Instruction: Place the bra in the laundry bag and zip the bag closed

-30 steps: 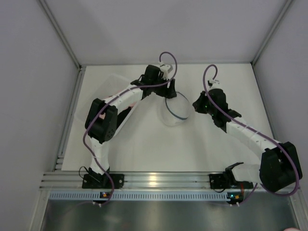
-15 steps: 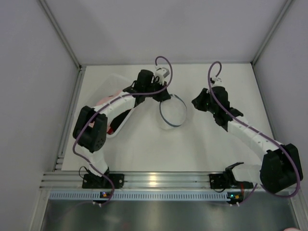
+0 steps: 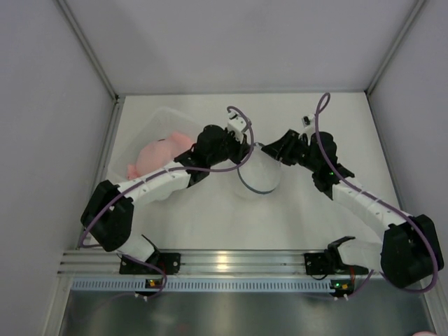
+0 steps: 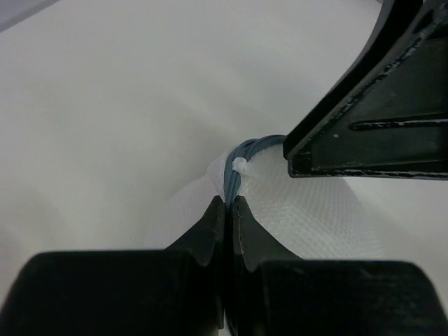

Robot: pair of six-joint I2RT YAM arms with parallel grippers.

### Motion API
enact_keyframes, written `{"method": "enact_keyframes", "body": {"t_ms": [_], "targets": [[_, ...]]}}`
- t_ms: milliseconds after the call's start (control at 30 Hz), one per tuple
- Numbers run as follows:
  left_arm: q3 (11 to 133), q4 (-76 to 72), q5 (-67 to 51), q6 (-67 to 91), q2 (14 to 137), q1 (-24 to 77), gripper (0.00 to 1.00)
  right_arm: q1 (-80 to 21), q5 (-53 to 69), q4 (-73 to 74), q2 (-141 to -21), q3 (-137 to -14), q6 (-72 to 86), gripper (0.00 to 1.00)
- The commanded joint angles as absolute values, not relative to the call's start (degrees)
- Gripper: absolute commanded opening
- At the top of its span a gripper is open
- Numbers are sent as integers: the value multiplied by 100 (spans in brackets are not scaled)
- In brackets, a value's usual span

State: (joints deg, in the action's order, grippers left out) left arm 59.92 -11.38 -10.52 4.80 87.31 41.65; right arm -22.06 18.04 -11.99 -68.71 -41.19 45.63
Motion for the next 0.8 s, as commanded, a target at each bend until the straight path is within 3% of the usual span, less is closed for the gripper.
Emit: {"method": "enact_keyframes", "body": {"t_ms": [0, 167, 767], "targets": [[5906, -1942, -765, 466, 8420, 4183, 0, -2197, 2118, -1793, -6513, -3973, 4922, 45], [5819, -2074, -703, 492, 8376, 4210, 0, -2232, 2057, -1723, -6363, -3885, 5036, 53], [5608, -2347, -984, 633, 8218, 4315, 0, -2355, 2092, -2057, -6882, -4175, 5080, 53]]}}
